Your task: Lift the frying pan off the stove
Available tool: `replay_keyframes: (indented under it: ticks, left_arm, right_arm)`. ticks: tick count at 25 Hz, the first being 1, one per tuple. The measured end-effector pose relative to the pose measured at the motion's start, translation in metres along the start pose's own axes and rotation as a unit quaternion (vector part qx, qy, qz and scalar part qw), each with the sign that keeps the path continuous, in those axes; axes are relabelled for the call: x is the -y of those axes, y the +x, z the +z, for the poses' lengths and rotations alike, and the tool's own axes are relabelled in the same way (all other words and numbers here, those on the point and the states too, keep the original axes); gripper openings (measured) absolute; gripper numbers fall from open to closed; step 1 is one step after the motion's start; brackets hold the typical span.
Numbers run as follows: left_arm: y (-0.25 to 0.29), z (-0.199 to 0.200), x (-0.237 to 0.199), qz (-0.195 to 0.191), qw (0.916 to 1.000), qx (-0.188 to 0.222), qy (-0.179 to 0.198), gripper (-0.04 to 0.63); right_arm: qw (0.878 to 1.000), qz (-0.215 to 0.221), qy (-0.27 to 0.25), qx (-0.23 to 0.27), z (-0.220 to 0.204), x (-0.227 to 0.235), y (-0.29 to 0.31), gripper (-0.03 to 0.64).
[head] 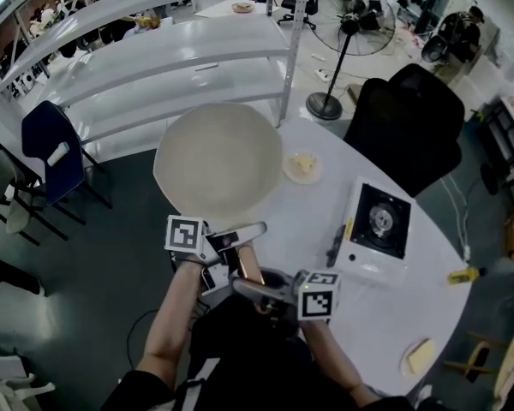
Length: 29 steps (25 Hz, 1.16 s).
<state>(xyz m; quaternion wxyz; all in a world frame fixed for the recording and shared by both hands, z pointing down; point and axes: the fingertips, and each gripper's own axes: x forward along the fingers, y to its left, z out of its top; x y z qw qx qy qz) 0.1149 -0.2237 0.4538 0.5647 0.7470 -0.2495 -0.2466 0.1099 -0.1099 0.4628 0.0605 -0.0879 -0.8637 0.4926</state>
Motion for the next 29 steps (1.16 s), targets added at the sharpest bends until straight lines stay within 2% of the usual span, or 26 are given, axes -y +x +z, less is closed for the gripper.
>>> replay_keyframes:
  ticks: [29]
  left_arm:
    - [0.005,-0.0048,0.0043,-0.004,0.9998,-0.02,-0.005,0.195]
  right_arm:
    - [1.0,-0.016,0.0,0.012,-0.0008,-0.0027,-0.0021,0.173]
